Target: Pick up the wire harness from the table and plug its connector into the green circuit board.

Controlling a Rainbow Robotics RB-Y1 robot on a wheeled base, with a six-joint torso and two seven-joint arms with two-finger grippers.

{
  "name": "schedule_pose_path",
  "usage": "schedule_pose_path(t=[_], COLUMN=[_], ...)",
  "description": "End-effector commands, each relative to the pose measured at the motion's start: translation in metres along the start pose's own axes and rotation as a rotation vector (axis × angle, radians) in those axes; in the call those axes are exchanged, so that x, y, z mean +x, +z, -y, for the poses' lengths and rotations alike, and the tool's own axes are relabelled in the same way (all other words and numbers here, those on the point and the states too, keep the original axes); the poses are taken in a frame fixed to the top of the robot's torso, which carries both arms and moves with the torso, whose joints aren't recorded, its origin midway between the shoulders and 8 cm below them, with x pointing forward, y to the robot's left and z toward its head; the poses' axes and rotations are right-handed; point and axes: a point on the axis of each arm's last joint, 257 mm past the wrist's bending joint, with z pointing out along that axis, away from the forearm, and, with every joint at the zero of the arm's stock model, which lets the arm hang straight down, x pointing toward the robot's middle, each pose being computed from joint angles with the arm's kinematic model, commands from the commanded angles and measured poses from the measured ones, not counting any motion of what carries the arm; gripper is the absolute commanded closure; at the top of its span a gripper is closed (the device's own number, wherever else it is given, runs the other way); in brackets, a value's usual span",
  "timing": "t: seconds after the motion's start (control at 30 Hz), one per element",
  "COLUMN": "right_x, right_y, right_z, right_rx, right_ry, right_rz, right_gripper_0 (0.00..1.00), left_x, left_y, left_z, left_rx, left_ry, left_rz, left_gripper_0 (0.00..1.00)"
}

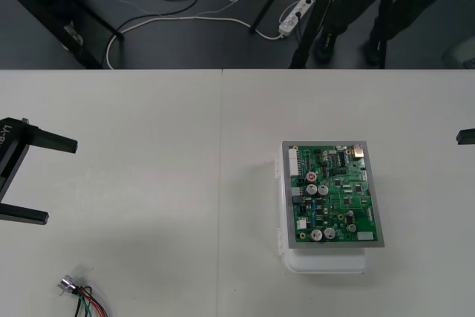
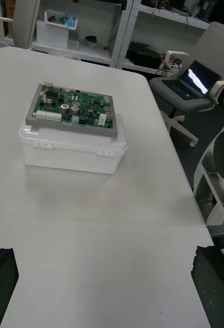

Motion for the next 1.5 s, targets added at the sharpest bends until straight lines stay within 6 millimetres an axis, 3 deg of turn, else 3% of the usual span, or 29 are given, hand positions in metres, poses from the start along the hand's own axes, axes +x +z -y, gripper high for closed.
schedule_pose_path(t=[0.03,1.5], right_x=[-0.0010,-0.0010], right_y=[0.0033,0.0033], right_z=[-0.0018,-0.0018], right_rx=[-0.016,-0.016], right_ry=[0.036,0.036], right_rz=[0.002,0.002], right_gripper_0=[0.00,0.00], left_x=[-0.0019,-0.0019], left_y=[-0.0116,-0.0116], left_z=[-0.0033,-0.0033], left_rx=[-0.023,-0.023], left_ry=[0.039,0.039], left_rz=[-0.051,-0.051], left_gripper_0=[0.00,0.00])
